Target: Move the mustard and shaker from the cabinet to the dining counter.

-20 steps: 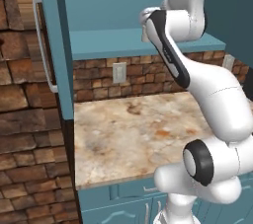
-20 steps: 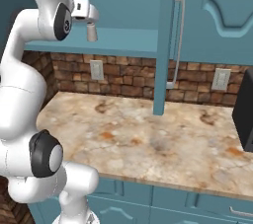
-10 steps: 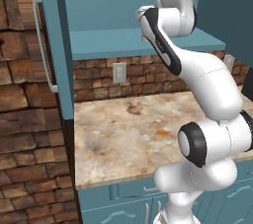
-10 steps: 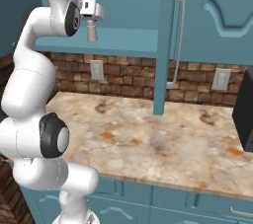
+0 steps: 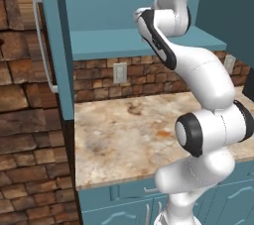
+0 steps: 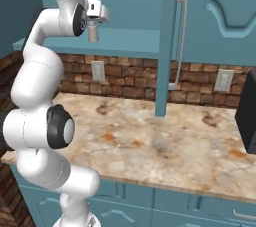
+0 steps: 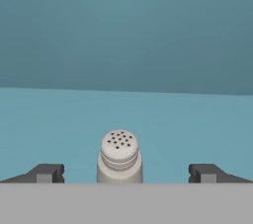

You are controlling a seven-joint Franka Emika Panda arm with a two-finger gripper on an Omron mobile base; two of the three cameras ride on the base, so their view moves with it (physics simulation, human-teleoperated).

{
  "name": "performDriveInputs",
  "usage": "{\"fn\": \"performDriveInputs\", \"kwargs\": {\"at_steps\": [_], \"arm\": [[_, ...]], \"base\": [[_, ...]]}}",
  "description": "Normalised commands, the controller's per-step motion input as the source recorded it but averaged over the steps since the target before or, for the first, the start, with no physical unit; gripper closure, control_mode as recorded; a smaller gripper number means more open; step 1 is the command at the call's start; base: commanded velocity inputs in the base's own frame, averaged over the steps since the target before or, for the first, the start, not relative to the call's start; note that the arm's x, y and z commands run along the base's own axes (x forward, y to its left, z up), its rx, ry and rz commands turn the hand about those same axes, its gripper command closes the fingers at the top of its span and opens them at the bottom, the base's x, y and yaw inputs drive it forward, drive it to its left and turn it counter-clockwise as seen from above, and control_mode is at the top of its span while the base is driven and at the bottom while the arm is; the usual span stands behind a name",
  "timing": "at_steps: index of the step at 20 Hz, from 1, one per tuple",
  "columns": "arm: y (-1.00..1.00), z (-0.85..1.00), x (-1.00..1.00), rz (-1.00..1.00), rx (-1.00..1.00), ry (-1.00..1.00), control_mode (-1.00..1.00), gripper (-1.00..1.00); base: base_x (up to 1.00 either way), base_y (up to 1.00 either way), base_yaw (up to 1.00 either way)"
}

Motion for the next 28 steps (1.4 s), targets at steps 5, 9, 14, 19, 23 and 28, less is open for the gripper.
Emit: {"fn": "performDriveInputs", "kwargs": {"at_steps": [5, 9, 14, 19, 23, 28], "arm": [[0.00, -0.16, 0.13, 0.00, 0.00, 0.00, -1.00, -1.00], [0.00, -0.12, 0.26, 0.00, 0.00, 0.00, -1.00, -1.00], [0.00, -0.07, 0.40, 0.00, 0.00, 0.00, -1.00, -1.00], [0.00, -0.06, 0.34, 0.00, 0.00, 0.00, -1.00, 1.00], [0.01, -0.04, 0.21, 0.00, 0.00, 0.00, -1.00, 1.00], [0.00, -0.04, -0.04, 0.00, 0.00, -0.01, -1.00, 1.00]], "base": [[0.00, 0.00, 0.00], [0.00, 0.00, 0.00], [0.00, 0.00, 0.00], [0.00, 0.00, 0.00], [0.00, 0.00, 0.00], [0.00, 0.00, 0.00]]}}
